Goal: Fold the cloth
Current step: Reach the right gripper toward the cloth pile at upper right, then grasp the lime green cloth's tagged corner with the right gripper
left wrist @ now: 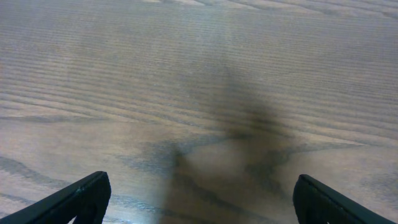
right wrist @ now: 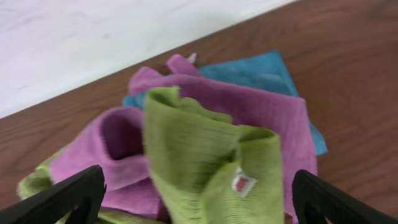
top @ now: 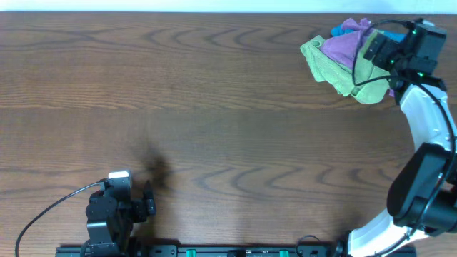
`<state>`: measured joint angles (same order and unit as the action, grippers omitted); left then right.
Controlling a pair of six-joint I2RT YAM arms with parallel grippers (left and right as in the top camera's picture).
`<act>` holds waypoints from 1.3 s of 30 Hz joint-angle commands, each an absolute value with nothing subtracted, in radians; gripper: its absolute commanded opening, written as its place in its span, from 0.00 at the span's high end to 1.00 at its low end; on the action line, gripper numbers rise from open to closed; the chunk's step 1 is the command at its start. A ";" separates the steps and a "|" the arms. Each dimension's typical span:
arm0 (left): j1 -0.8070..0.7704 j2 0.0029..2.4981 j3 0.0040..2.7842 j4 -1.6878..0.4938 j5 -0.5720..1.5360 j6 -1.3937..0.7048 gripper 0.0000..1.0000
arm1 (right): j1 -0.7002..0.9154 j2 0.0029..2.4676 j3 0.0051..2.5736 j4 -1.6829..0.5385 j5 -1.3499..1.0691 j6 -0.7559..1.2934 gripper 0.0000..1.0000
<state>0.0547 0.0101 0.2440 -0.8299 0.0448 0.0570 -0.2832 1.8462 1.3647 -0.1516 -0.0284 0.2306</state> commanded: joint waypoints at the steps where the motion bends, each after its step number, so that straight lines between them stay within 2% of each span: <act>1: 0.049 0.004 0.231 -0.890 0.015 0.083 0.05 | -0.315 1.860 1.390 -0.147 -0.027 0.270 0.06; 12: 0.049 0.004 0.231 -0.890 0.016 0.083 0.05 | -0.347 1.962 1.390 -0.111 -0.084 0.348 0.08; 19: 0.049 0.004 0.231 -0.890 0.015 0.083 0.05 | -0.347 2.013 1.390 -0.067 -0.110 0.389 0.14; 25: 0.049 0.004 0.231 -0.890 0.015 0.083 0.05 | -0.347 2.039 1.390 -0.066 -0.113 0.405 0.23; 28: 0.049 0.004 0.231 -0.890 0.015 0.083 0.05 | -0.347 2.045 1.390 -0.071 -0.113 0.407 0.32; 36: 0.049 0.004 0.231 -0.890 0.015 0.083 0.05 | -0.347 2.048 1.390 -0.091 -0.113 0.406 0.36; 39: 0.049 0.004 0.231 -0.890 0.015 0.083 0.05 | -0.347 2.048 1.390 -0.091 -0.113 0.406 0.46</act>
